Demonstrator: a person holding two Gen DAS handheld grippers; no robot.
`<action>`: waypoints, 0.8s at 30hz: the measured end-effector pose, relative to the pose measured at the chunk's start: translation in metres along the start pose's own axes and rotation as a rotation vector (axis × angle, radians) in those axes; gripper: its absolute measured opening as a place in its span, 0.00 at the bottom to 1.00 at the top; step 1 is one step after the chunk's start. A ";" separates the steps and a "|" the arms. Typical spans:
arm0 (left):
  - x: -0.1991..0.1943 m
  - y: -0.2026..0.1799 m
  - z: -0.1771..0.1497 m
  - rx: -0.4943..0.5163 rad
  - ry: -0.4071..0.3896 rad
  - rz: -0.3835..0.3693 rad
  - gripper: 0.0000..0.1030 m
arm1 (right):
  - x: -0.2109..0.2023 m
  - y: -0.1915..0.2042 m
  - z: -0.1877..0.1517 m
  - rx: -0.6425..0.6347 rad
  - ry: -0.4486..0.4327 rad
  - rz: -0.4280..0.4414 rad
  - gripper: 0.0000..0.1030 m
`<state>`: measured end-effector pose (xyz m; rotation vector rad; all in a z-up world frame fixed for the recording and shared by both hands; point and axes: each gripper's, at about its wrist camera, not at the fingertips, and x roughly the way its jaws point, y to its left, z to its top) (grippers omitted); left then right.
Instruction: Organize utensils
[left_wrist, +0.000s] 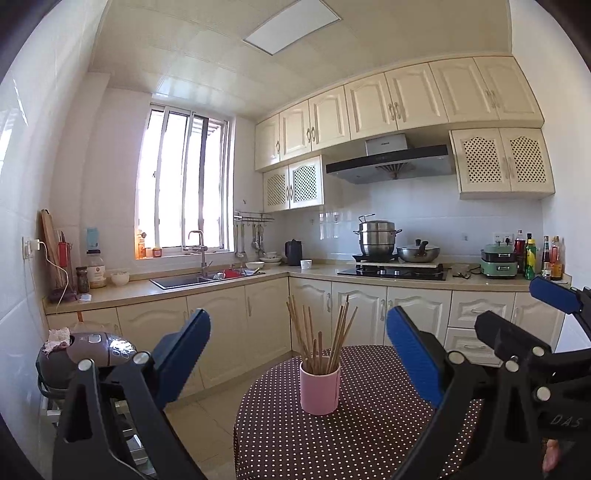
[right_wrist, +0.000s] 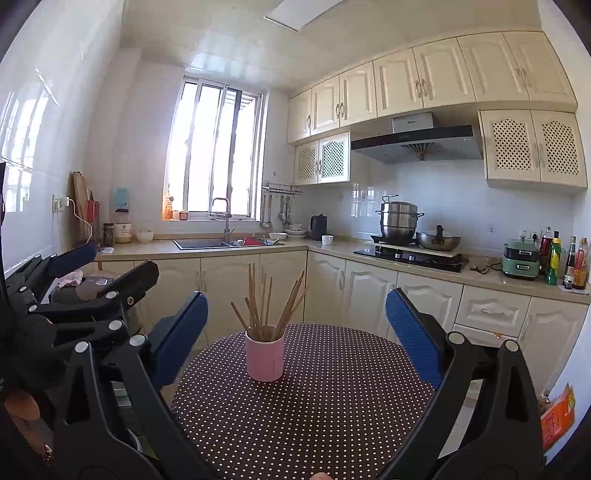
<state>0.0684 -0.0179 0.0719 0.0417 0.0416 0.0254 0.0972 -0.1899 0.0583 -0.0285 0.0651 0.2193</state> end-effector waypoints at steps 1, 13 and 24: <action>0.001 0.001 0.000 -0.001 0.002 -0.001 0.92 | 0.000 0.001 0.000 0.000 0.001 0.000 0.92; 0.005 0.002 0.000 -0.007 0.006 -0.001 0.92 | 0.003 -0.002 0.001 0.003 0.005 0.003 0.92; 0.008 0.002 -0.001 -0.003 0.008 0.003 0.92 | 0.006 -0.001 -0.001 0.006 0.007 0.006 0.92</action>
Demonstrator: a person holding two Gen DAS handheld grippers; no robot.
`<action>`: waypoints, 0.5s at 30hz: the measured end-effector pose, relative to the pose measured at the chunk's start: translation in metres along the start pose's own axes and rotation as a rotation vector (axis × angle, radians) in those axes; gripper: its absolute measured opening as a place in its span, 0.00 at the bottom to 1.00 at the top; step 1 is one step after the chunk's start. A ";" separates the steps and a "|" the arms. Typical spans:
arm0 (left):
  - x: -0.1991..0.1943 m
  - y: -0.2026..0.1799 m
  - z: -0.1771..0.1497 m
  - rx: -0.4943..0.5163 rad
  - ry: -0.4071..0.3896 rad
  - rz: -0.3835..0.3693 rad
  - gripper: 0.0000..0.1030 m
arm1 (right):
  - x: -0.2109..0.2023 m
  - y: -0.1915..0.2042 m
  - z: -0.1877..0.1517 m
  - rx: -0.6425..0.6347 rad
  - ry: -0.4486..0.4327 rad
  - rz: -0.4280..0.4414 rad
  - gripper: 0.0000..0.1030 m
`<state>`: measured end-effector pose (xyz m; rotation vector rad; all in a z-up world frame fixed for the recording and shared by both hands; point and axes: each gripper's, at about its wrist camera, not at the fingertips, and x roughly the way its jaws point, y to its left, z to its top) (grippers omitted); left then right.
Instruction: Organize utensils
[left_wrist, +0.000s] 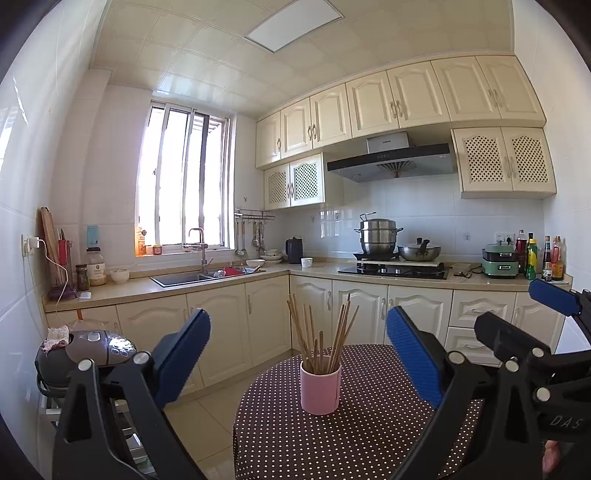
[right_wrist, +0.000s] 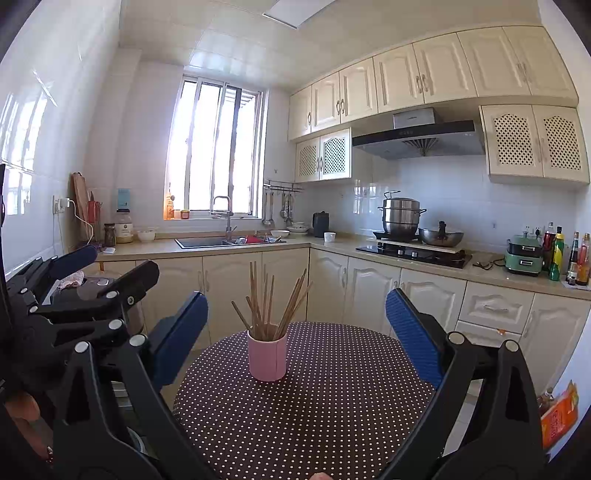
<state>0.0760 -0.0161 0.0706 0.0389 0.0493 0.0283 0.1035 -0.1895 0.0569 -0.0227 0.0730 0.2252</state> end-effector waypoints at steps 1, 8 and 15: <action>0.000 0.000 0.000 0.000 0.000 0.000 0.92 | 0.000 0.000 0.000 0.001 0.001 0.001 0.92; 0.000 0.000 0.000 -0.001 0.000 -0.001 0.92 | 0.001 0.001 0.000 0.003 0.003 0.001 0.92; 0.002 0.002 -0.002 -0.001 0.005 0.000 0.92 | 0.002 -0.002 -0.002 0.003 0.007 0.002 0.92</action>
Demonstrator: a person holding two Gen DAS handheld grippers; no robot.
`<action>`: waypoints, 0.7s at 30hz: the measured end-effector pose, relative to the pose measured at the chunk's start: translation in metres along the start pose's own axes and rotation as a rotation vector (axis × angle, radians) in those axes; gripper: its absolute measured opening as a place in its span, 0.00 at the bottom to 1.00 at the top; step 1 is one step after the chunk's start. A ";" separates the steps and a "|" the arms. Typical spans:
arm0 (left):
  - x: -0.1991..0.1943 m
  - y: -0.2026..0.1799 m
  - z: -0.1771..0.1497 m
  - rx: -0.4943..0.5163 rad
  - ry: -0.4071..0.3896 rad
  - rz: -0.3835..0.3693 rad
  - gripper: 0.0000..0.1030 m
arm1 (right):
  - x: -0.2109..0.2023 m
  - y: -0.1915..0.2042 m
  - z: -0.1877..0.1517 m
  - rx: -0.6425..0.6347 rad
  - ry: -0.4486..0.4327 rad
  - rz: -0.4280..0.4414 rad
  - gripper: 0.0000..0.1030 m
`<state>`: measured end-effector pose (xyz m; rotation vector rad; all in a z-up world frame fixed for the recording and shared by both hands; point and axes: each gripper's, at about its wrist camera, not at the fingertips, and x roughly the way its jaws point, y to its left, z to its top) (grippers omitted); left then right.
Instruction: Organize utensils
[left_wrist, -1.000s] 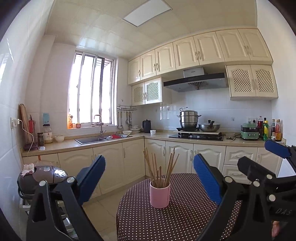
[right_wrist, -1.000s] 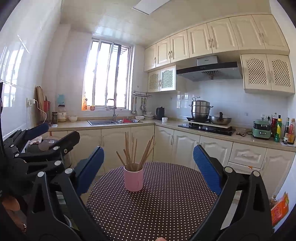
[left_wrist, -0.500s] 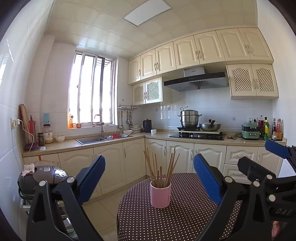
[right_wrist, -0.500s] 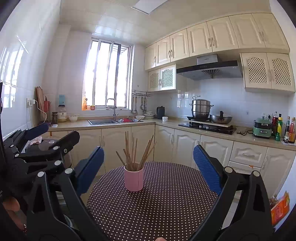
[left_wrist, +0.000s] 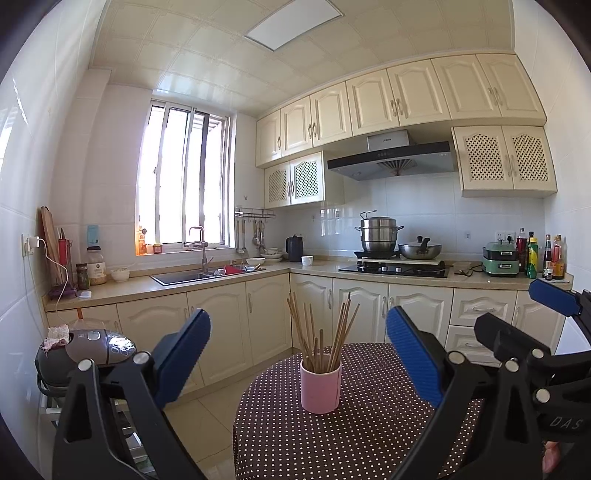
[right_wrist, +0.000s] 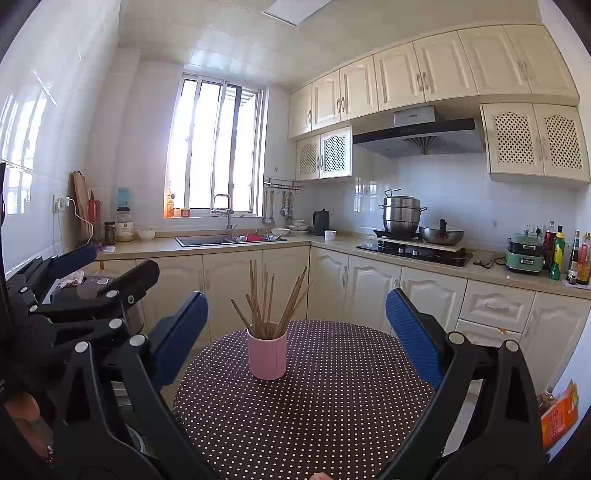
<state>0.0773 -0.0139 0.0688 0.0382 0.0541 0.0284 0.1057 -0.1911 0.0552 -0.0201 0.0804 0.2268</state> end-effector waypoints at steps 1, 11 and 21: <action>0.000 0.000 0.000 0.001 0.000 0.000 0.92 | 0.000 0.000 -0.001 0.000 0.000 0.000 0.92; 0.002 0.005 -0.003 0.000 0.005 -0.001 0.92 | 0.000 0.000 -0.001 0.002 0.005 0.000 0.92; 0.003 0.007 -0.004 -0.001 0.007 -0.001 0.92 | 0.001 -0.001 -0.001 0.004 0.009 0.002 0.92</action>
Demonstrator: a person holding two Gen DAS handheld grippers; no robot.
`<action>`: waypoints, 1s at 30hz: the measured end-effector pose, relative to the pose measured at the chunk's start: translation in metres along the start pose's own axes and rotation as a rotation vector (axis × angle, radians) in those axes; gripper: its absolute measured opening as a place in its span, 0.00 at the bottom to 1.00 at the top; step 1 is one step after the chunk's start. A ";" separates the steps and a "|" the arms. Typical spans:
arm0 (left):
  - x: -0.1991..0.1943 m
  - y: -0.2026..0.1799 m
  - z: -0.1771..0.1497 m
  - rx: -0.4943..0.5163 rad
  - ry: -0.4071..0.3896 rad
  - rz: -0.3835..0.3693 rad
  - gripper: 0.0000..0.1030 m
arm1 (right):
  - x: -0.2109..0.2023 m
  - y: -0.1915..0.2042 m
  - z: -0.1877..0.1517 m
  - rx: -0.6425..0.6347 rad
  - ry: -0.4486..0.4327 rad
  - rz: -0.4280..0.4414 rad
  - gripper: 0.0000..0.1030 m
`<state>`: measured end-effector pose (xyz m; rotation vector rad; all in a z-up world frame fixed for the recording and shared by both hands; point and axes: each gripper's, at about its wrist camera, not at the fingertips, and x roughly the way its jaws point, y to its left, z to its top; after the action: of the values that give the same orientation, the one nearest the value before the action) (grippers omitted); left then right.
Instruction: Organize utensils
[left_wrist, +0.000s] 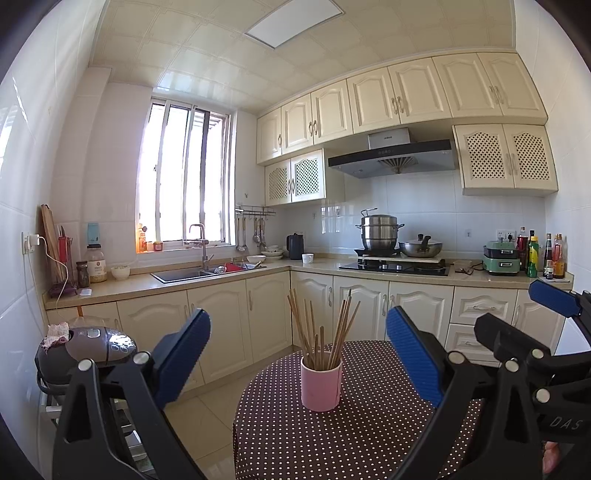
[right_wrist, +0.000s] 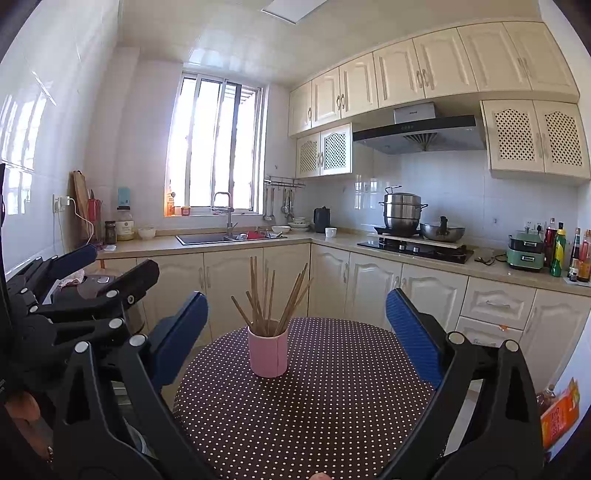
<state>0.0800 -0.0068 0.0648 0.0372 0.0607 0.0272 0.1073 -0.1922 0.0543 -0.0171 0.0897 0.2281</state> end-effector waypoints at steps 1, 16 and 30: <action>0.001 0.000 -0.001 0.000 0.000 0.001 0.92 | 0.000 0.000 0.000 0.000 0.000 0.000 0.92; 0.004 0.003 -0.007 0.000 0.007 0.000 0.92 | 0.002 0.000 -0.003 0.006 0.008 0.005 0.92; 0.008 0.006 -0.014 0.003 0.015 -0.002 0.92 | 0.009 -0.001 -0.005 0.015 0.017 0.012 0.92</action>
<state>0.0868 0.0004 0.0510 0.0394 0.0753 0.0256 0.1157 -0.1914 0.0482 -0.0039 0.1085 0.2391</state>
